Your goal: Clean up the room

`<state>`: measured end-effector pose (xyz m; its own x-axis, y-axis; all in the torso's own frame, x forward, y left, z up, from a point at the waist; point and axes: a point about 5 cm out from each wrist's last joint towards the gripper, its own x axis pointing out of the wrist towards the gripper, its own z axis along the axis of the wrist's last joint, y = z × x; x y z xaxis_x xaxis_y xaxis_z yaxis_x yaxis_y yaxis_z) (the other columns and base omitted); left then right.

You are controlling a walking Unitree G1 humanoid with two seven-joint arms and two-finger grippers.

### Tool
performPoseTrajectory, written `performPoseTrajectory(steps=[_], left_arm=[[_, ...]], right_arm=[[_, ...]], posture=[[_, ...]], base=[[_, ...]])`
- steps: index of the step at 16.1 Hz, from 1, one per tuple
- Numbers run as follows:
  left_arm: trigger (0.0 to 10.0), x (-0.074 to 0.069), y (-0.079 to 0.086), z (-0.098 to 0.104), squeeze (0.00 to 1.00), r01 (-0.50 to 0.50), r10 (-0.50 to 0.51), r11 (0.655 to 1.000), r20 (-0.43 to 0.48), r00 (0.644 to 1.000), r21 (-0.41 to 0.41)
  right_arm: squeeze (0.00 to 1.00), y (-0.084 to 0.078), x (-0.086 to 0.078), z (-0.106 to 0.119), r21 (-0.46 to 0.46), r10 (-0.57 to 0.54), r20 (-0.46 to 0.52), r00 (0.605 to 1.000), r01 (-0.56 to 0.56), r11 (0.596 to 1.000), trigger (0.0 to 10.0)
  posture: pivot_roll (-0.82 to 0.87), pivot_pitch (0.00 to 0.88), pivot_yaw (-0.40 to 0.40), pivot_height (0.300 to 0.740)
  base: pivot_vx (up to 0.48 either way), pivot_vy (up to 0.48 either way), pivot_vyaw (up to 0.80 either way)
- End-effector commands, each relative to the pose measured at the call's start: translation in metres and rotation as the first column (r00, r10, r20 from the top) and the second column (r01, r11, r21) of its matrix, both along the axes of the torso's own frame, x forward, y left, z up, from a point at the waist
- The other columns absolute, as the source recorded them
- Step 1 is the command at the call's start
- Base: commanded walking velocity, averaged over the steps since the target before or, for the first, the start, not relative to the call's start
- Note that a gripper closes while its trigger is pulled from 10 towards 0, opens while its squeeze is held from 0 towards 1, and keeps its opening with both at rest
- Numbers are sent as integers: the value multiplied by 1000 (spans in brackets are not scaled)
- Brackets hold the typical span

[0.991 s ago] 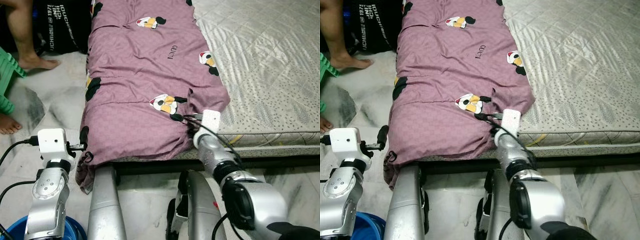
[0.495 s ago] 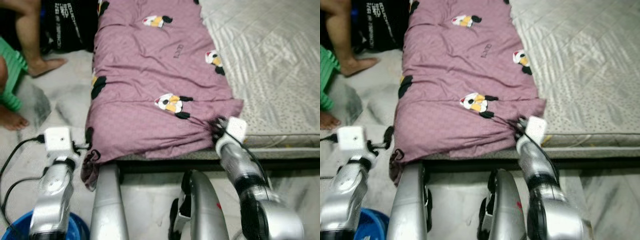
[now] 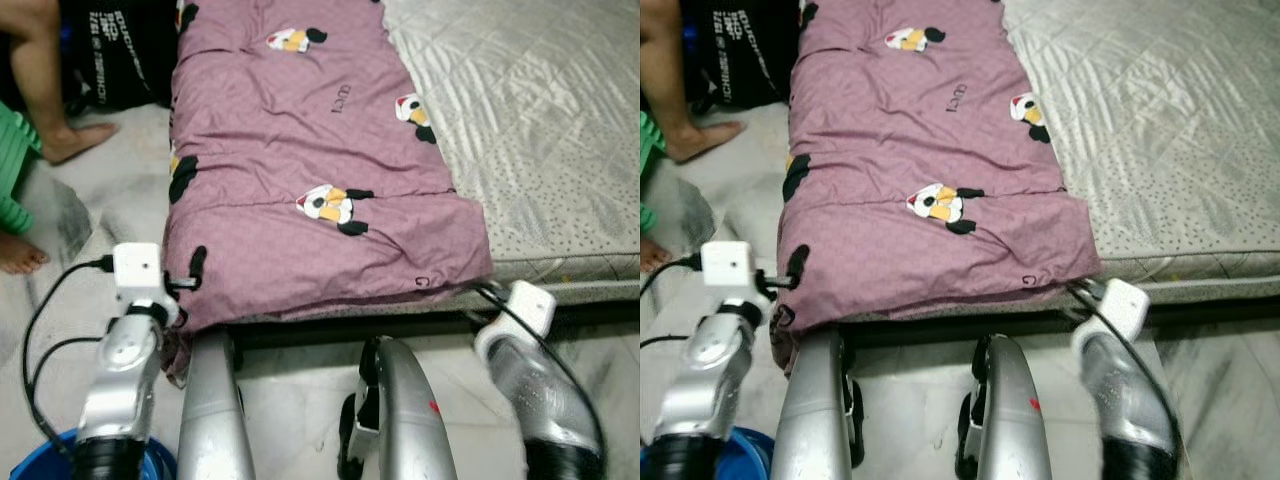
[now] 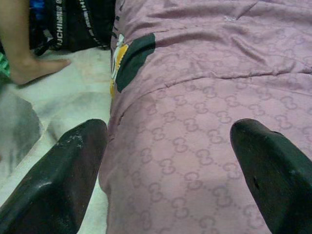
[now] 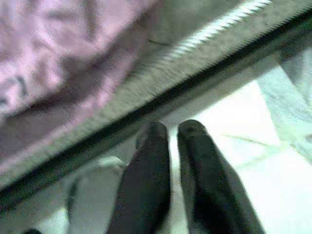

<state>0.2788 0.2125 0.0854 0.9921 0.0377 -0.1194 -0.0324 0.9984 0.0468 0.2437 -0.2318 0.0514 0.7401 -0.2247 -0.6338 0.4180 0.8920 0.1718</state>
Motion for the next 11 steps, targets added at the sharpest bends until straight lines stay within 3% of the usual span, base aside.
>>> performPoseTrajectory(steps=[1, 2, 3, 4, 6, 8, 9, 10, 11], left_arm=[[10000, -1, 1, -5, 0, -4, 4, 1000, -18, 1000, 4], [10000, 1, 1, -5, 0, -5, 5, 1000, -13, 1000, 3], [10000, 2, 1, -4, 0, -6, 6, 1000, -11, 1000, 3], [10000, 2, 2, -3, 0, -8, 8, 1000, -5, 1000, 5], [10000, 4, 3, -2, 0, -11, 11, 1000, 4, 1000, 5], [10000, 6, 3, 0, 0, -13, 13, 1000, 16, 1000, 5], [10000, 7, 3, 1, 0, -13, 12, 1000, 22, 1000, 5], [10000, 7, 2, 1, 0, -12, 12, 1000, 23, 1000, 5], [10000, 6, 2, 4, 0, -11, 11, 1000, 33, 999, 7]], right_arm=[[0, -13, -5, 5, -73, -37, 2, 999, 37, 997, 510], [0, -15, 5, 19, -146, -25, 99, 995, 39, 989, 3490], [0, -13, 17, 34, -180, 4, 206, 979, 34, 983, 9843], [1000, -4, 36, 57, -188, 65, 342, 937, 0, 982, 10000], [1000, 12, 57, 72, -110, 96, 438, 894, -53, 993, 10000], [1000, 33, 79, 83, -92, 169, 501, 849, -142, 986, 10000], [1000, 51, 95, 71, -47, 200, 431, 880, -199, 979, 10000], [1000, 53, 97, 67, -36, 192, 411, 891, -194, 980, 10000], [1000, 70, 108, 56, 32, 189, 373, 908, -217, 976, 10000]], posture=[[8, 204, -48, 578], [12, 199, -47, 578], [14, 195, -47, 578], [17, 191, -45, 578], [29, 180, -43, 578], [37, 174, -43, 578], [52, 170, -44, 578], [52, 170, -44, 578], [92, 173, -40, 578]], base=[[0, 0, 0], [0, 0, 0], [0, 0, 0], [0, 0, 0], [0, 0, 0], [0, 0, 0], [0, 0, 0], [0, 0, 0], [0, 0, 0]])
